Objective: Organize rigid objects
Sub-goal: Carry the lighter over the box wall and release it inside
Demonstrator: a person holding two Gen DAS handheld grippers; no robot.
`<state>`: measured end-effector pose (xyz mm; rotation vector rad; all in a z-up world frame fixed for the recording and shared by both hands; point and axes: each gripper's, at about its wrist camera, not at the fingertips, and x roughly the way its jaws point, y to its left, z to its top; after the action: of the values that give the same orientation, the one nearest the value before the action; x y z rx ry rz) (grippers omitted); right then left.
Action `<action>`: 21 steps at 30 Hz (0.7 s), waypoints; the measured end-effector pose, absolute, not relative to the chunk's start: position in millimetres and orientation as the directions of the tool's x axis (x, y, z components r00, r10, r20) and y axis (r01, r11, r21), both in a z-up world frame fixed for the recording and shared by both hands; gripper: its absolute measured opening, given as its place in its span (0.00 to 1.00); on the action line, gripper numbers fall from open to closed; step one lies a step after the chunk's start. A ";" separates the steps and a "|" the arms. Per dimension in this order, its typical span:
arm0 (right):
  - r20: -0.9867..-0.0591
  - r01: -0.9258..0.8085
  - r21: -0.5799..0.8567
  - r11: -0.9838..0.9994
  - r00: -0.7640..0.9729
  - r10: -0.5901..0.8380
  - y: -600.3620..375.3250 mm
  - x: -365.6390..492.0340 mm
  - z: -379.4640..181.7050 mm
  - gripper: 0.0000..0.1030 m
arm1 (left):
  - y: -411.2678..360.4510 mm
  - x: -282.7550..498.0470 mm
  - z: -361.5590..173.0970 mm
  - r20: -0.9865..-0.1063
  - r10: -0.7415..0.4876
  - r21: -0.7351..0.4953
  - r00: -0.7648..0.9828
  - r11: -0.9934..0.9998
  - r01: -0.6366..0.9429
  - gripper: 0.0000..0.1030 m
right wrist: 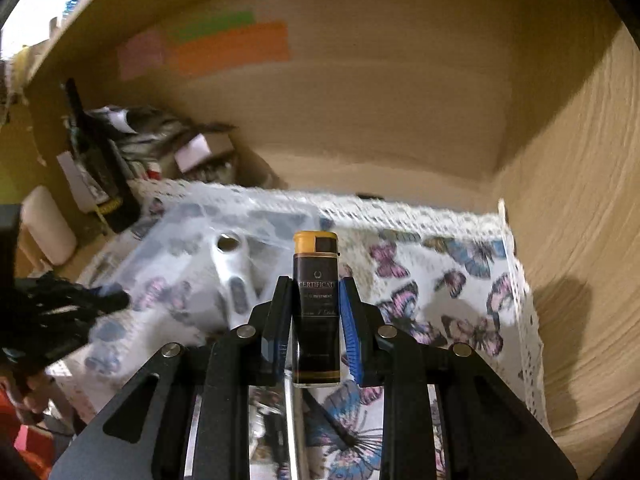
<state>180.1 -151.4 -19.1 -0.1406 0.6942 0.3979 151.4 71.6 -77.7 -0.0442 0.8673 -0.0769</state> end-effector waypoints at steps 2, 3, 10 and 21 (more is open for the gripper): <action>-0.637 -0.421 -0.003 0.907 0.700 0.323 -141.1 179.4 -14.1 0.21 | 73.9 153.6 -79.3 -0.764 -0.089 -0.079 0.639 0.996 0.045 0.08; -0.635 -0.431 -0.005 0.902 0.698 0.330 -137.0 178.9 -13.5 0.21 | 74.7 153.8 -79.7 -0.765 -0.093 -0.084 0.637 0.995 0.045 0.08; -0.653 -0.491 -0.025 0.871 0.668 0.358 -100.5 183.8 -19.2 0.21 | 77.0 153.5 -80.6 -0.764 -0.111 -0.102 0.635 0.993 0.051 0.08; -0.747 -0.518 -0.104 0.849 0.605 0.277 -59.4 209.3 -56.0 0.21 | 77.2 151.8 -80.7 -0.757 -0.121 -0.104 0.642 0.993 0.064 0.08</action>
<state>209.3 -59.4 -56.0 -0.3269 0.7984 0.4690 151.8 77.2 -80.7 -0.0696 0.8673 -0.1054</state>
